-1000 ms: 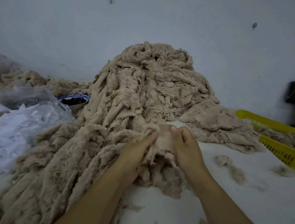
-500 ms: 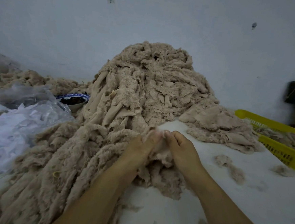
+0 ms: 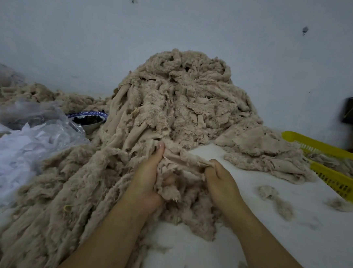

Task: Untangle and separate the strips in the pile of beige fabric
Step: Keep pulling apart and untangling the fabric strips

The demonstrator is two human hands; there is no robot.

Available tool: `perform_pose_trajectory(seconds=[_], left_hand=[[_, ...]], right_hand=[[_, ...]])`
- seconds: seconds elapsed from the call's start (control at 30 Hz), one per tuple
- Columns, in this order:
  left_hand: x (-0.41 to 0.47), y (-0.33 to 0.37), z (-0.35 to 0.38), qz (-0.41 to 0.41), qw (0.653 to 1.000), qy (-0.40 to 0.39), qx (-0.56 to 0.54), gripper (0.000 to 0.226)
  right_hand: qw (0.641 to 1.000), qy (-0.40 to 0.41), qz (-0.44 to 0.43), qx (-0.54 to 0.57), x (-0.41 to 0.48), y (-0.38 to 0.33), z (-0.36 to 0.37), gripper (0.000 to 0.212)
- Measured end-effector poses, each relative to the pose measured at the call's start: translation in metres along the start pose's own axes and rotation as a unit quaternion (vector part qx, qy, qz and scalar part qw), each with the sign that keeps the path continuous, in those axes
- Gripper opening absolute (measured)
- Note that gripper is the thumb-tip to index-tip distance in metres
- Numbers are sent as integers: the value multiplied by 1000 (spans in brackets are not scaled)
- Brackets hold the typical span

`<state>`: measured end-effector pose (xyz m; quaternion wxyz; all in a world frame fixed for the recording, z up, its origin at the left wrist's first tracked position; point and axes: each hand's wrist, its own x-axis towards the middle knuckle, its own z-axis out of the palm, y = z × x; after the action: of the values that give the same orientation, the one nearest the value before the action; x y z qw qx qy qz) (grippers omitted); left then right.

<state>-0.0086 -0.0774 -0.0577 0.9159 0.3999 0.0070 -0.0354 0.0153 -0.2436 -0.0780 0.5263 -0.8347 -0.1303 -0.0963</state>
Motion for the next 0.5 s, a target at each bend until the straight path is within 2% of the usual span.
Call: perform_pose_trajectory(seconds=[0.13,0.23,0.3,0.5], left_hand=[[3,3,-4,17,996,-16,-85,33],[4,10,-7,-4,993,-29,-113,55],[5,9,-7,-15,995,-16,-94,54],[6,-2,-3,-13,998,33,-54,47]], right_hand=[[995,58,76,34,6,6,-3,32],[966,127,150,166,14,12,-14,33],[964,119,144,189,16,15,-15,30],[991,58,32,119,6,5,-3,25]])
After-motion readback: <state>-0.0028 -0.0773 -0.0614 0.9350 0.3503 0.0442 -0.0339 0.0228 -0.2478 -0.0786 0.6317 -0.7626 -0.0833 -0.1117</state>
